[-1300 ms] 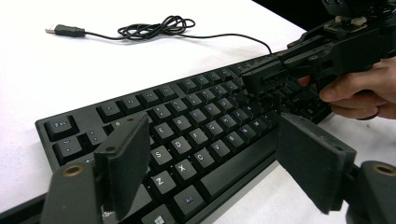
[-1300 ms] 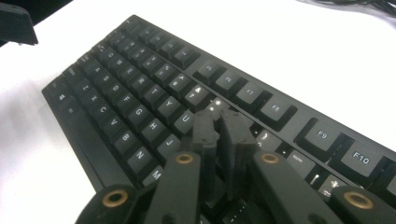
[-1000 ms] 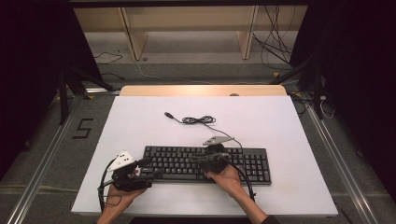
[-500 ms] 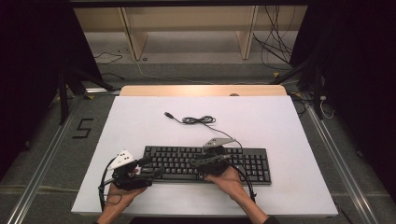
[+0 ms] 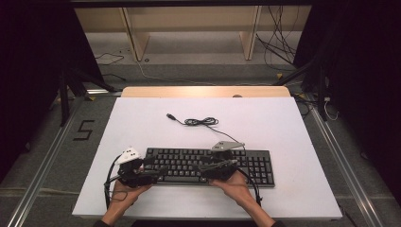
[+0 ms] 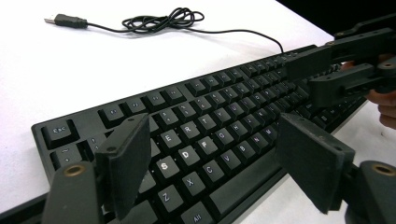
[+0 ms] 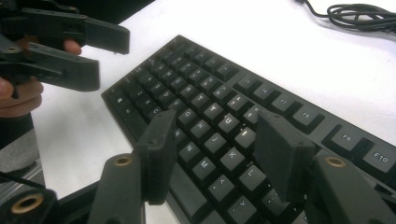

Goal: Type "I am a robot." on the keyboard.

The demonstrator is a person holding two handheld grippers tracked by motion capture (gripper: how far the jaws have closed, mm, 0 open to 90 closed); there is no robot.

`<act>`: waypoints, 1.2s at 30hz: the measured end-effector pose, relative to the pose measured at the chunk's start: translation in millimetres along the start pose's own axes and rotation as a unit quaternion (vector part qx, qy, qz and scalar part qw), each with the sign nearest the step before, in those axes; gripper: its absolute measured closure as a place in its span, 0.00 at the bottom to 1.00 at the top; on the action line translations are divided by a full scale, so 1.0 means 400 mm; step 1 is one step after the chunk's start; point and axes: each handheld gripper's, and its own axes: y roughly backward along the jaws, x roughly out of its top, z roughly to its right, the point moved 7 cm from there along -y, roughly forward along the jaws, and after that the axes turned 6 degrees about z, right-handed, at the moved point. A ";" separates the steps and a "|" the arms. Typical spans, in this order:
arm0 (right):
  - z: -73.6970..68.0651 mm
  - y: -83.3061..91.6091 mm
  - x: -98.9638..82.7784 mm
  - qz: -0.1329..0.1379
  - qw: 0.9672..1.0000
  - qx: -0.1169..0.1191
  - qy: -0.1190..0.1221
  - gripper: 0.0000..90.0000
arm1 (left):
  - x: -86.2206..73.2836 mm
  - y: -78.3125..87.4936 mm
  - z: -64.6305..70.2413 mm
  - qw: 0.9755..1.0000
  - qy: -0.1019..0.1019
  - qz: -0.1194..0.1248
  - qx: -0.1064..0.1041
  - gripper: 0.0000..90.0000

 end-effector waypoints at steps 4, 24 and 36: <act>-0.003 0.006 -0.003 0.001 1.000 0.002 0.001 0.54 | 0.004 -0.013 -0.006 1.000 -0.004 -0.009 0.005 0.31; -0.021 0.053 -0.030 0.012 1.000 0.014 0.008 0.46 | 0.012 -0.119 0.020 0.996 -0.045 -0.071 0.000 0.81; -0.023 0.068 -0.044 0.012 1.000 0.014 0.008 0.44 | 0.005 -0.157 0.017 0.993 -0.051 -0.102 0.005 0.99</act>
